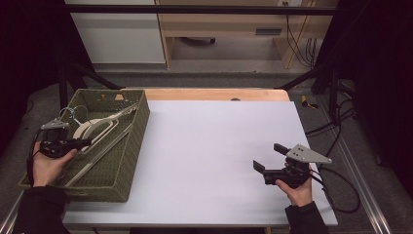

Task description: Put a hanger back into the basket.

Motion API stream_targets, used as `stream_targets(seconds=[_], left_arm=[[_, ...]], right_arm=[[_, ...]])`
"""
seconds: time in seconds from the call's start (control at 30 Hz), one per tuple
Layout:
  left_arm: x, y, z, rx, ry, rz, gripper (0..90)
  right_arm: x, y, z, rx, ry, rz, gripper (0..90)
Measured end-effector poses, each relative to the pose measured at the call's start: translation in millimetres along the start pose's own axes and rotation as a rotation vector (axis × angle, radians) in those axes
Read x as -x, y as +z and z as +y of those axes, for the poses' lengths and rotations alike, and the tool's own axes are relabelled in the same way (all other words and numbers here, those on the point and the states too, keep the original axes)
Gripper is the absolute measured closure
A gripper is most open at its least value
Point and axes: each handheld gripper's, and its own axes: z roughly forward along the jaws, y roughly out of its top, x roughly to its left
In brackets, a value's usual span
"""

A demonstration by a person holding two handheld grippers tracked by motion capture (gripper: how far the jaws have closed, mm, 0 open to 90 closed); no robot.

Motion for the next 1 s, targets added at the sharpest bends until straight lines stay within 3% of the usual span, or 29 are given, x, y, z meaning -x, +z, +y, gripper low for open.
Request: stream_targets(seconds=[0.07,0.23,0.3,0.37,0.5,0.57,0.63,0.77,0.87,1.0], left_arm=[[1.5,-3.0,1.4,0.020,-0.005,0.048,66.8],[4.3,-10.9,3.0,0.041,-0.029,0.123,46.3],[4.1,-13.0,2.3,0.047,-0.038,0.127,42.7],[3.5,-13.8,0.7,0.052,-0.058,0.096,41.4],[11.6,-15.8,0.2,0.082,-0.054,0.069,39.0],[22.6,-20.0,0.8,0.134,-0.041,0.029,37.8],[36.2,-26.9,2.0,0.168,0.004,0.002,34.6],[63.5,-39.3,4.7,0.272,0.033,-0.076,26.4],[82.7,-43.6,7.1,0.328,0.048,-0.130,21.4],[113.1,-45.0,8.5,0.386,0.115,-0.175,13.8]], right_arm=[[-0.2,0.5,0.2,0.000,0.005,0.002,2.8],[-0.5,3.4,0.6,0.000,0.010,-0.001,2.8],[-0.7,3.8,0.5,-0.003,0.013,-0.003,2.7],[-0.4,3.9,0.6,-0.001,0.012,-0.002,2.7],[-0.4,3.9,0.8,0.003,0.012,-0.002,2.7],[-1.0,3.1,1.6,0.007,0.018,0.002,2.6],[-1.1,2.1,2.5,0.012,0.012,0.001,2.5],[-1.4,-0.1,4.7,0.020,0.013,0.001,1.9],[-1.2,-1.2,5.6,0.024,0.003,0.005,1.3],[-1.5,-1.8,6.3,0.031,0.007,0.004,0.7]])
